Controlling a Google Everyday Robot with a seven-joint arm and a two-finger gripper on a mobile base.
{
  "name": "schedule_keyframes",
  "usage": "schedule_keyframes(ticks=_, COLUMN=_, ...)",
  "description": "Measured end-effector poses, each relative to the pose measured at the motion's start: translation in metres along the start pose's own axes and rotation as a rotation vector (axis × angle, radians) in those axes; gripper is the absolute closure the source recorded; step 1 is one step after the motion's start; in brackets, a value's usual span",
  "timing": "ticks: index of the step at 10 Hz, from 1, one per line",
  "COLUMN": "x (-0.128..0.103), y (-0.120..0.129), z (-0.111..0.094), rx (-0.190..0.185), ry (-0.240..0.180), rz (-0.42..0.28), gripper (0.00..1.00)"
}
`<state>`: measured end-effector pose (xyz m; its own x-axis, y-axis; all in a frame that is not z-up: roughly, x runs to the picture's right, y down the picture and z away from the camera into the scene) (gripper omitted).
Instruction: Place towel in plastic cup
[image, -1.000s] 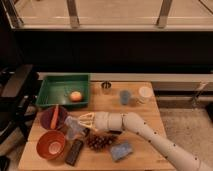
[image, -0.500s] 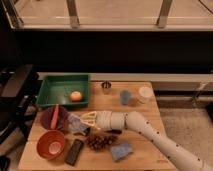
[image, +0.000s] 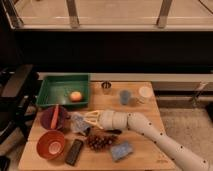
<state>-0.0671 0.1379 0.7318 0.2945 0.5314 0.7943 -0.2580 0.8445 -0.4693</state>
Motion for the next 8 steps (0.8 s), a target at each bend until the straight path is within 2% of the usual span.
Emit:
schedule_keyframes(ticks=3, x=0.015, y=-0.029, z=-0.06, rx=0.102, ry=0.089, rz=0.005, gripper=1.0)
schedule_keyframes(ticks=6, x=0.035, y=-0.055, z=-0.11, rx=0.2, ry=0.193, rz=0.041, gripper=1.0)
schedule_keyframes(ticks=8, x=0.048, y=-0.068, z=-0.137, rx=0.262, ry=0.243, rz=0.07, gripper=1.0)
